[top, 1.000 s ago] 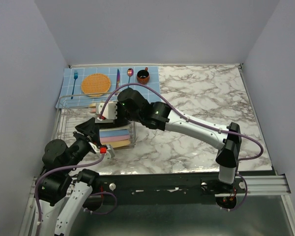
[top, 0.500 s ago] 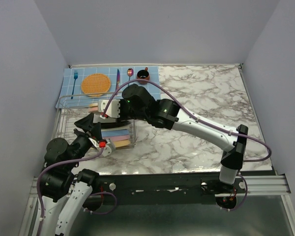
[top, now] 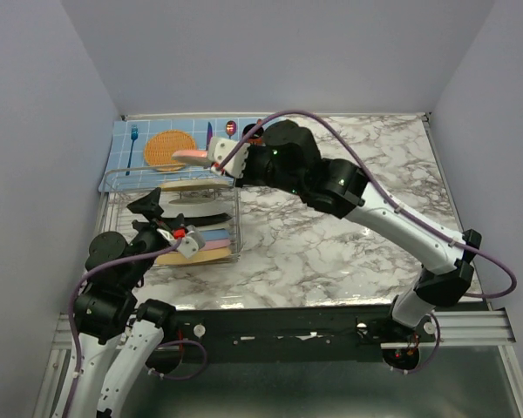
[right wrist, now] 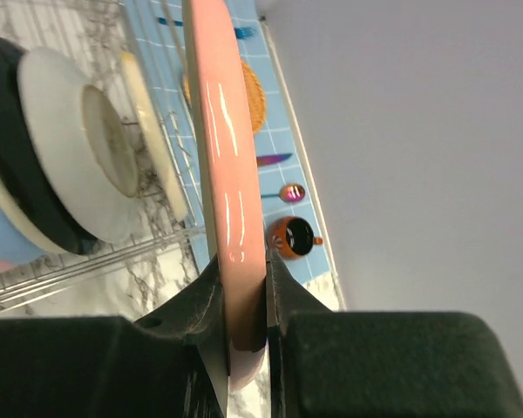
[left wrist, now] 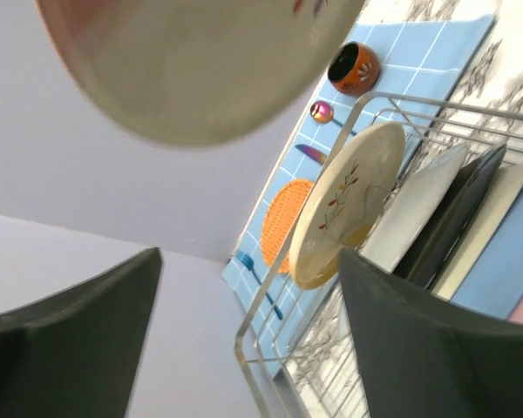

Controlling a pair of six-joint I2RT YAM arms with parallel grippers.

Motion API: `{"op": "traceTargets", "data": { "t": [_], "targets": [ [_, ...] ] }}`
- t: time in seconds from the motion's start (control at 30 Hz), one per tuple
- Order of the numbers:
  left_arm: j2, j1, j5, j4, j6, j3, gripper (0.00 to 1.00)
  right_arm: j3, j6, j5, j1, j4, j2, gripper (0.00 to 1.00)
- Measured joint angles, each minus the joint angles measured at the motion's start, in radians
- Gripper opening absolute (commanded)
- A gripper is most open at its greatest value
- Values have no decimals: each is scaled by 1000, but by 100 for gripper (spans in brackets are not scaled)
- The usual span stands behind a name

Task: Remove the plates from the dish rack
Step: Place the plate at the center of the board.

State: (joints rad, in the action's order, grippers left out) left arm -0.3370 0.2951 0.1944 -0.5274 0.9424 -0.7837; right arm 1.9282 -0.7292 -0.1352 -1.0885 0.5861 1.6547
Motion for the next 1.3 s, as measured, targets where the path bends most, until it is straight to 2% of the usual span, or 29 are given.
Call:
{"op": "traceTargets", "data": {
  "t": [0.07, 0.33, 0.47, 0.67, 0.97, 1.1, 1.3],
  "targets": [
    [-30, 0, -7, 4, -28, -10, 99, 0, 30, 15, 51, 0, -12, 1],
    [-126, 0, -42, 5, -97, -48, 99, -6, 207, 95, 422, 67, -39, 1],
    [-164, 0, -53, 5, -121, -71, 99, -76, 273, 165, 507, 91, -97, 1],
    [-216, 0, -57, 8, -144, -77, 99, -181, 404, 366, 651, 148, -206, 1],
    [-298, 0, -79, -4, -203, -105, 99, -365, 554, 609, 1007, 148, -224, 1],
    [-352, 0, -108, -18, -236, -158, 99, -446, 584, 661, 1066, 139, -206, 1],
    [-411, 0, -142, -47, -303, -213, 99, -485, 655, 817, 1154, 89, -76, 1]
  ]
}}
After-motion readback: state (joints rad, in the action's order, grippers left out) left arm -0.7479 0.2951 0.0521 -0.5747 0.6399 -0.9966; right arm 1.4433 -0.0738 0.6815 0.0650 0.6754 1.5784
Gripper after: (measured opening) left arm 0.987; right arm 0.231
